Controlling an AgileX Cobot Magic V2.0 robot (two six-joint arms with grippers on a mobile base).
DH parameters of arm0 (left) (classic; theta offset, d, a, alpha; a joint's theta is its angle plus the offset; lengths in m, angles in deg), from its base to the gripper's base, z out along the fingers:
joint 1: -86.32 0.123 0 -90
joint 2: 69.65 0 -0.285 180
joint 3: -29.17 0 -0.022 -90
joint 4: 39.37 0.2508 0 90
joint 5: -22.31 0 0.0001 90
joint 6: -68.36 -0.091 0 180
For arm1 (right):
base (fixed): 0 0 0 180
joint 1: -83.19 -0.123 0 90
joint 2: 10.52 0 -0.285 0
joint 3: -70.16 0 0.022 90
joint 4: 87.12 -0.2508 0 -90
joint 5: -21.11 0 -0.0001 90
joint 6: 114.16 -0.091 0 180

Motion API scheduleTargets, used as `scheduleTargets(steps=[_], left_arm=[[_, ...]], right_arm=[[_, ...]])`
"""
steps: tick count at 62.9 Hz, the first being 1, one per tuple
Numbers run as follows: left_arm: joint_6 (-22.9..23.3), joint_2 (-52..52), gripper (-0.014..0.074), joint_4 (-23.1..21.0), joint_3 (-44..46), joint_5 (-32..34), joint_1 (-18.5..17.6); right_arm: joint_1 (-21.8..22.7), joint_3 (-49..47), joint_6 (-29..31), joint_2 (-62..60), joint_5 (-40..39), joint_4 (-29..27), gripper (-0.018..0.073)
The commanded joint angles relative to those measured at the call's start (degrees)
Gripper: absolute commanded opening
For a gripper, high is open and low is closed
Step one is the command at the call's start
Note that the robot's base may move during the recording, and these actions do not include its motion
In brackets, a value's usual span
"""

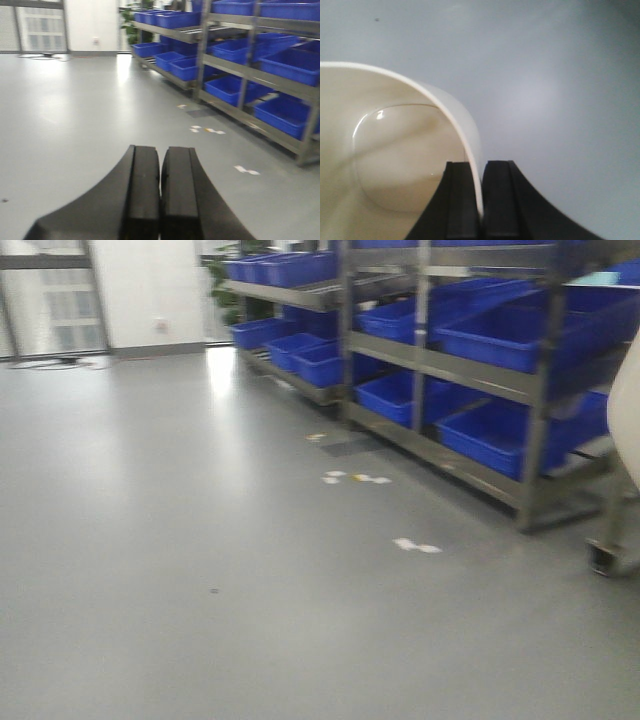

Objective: Move white bin to right shelf second layer
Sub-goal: 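Drive along the aisle carrying the white bin in the right gripper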

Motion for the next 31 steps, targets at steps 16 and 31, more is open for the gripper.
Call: scheduleTargets(steps=[16, 31], left_arm=[[0.3, -0.8, 0.0085, -0.1, -1.6, 5.0, -0.4], [0.3, -0.8, 0.0085, -0.1, -1.6, 5.0, -0.4]], right_arm=[[0.2, -1.7, 0.3, 0.0, -4.1, -0.3, 0.0077], [0.2, -1.7, 0.3, 0.0, -4.1, -0.3, 0.0077]])
